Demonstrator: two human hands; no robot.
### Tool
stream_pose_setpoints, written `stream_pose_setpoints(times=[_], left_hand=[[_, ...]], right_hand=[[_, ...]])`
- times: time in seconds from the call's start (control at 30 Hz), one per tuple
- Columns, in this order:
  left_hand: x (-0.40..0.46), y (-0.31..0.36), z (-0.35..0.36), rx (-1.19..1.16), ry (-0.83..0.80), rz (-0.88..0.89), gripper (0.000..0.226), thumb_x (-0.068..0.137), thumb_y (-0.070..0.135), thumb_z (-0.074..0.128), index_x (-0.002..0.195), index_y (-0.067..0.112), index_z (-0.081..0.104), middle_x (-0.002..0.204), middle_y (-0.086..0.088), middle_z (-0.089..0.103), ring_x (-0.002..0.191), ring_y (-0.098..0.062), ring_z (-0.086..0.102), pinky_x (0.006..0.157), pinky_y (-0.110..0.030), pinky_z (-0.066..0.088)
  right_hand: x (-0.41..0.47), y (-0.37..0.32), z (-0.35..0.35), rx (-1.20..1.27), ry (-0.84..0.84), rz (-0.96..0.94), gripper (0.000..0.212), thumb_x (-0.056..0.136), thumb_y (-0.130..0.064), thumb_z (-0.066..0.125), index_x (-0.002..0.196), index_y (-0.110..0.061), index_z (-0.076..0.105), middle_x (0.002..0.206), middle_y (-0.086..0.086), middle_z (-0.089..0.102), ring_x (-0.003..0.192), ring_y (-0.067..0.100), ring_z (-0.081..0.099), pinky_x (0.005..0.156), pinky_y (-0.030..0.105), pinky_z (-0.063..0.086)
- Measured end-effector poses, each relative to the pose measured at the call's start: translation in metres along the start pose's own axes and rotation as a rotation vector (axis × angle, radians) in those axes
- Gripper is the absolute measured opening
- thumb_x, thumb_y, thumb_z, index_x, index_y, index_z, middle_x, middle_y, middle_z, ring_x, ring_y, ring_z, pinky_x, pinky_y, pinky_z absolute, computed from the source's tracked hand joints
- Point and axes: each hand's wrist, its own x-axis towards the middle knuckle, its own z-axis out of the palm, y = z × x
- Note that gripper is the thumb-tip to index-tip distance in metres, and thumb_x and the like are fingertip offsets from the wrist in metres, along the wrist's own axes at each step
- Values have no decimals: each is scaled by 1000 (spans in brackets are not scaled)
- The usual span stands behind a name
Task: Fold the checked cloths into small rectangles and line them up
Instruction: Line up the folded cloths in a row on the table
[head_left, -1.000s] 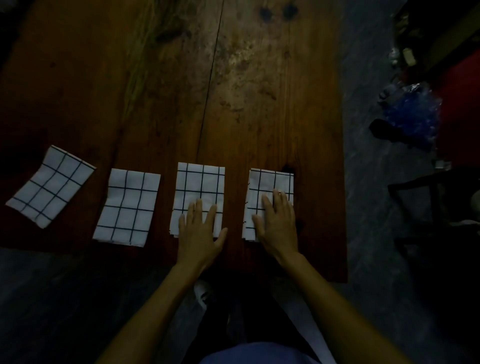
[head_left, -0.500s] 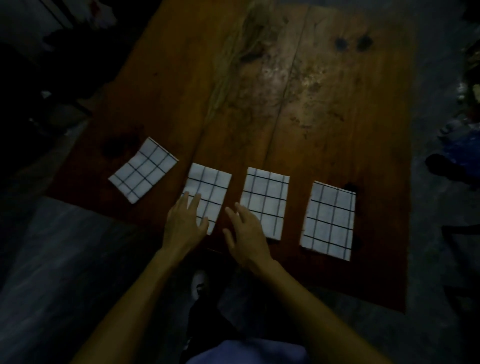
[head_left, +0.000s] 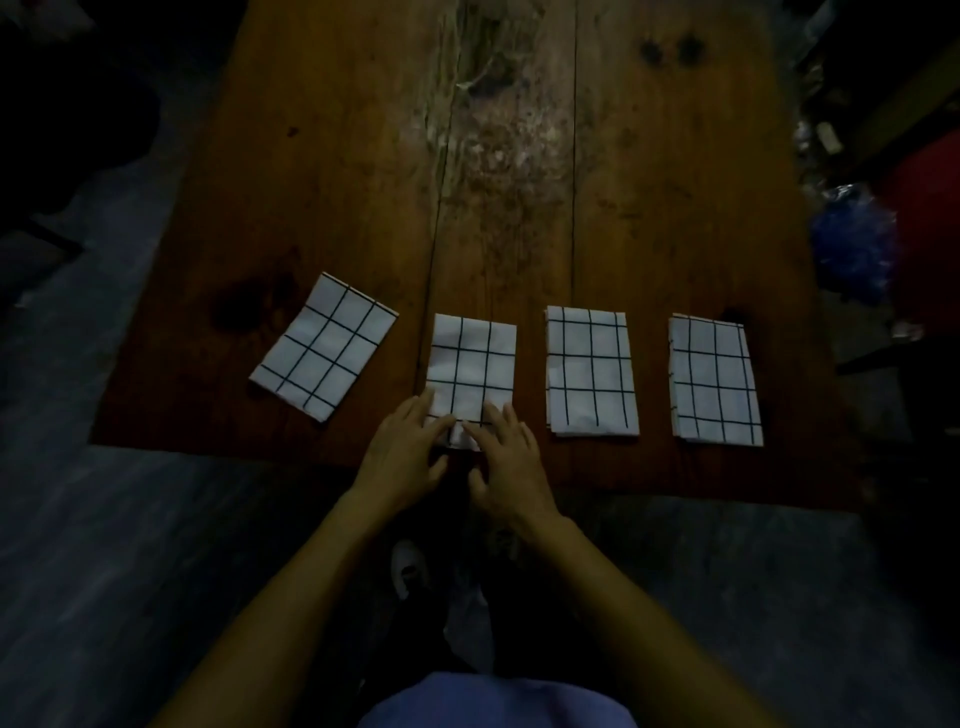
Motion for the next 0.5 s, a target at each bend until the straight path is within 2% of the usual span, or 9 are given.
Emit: stream_pose_setpoints(times=[0.17,0.27,0.5], left_hand=[[7,0,-1,-1,66,51,55,85,28,62,136,19,45,149,-14,30,136,-27,28,108,-38,29],[12,3,-2,4,86,85,52,82,25,66,131,14,51,139,-17,43,127,-31,41,100,-40,37],[22,-4,-9,12,157,-25,41,84,23,64,122,13,56,135,-18,46,122,-32,44,97,-41,40]], right_hand=[[13,3,-1,25,-8,6,63,89,-15,54,147,-20,29,159,6,9,146,24,-4,113,32,-4],[23,5,-2,49,12,3,61,91,-13,53,146,-19,29,158,8,12,146,24,-1,113,31,-1],[40,-3,-3,74,19,-23,58,93,-15,50,147,-18,28,158,6,12,146,25,-2,112,30,5]])
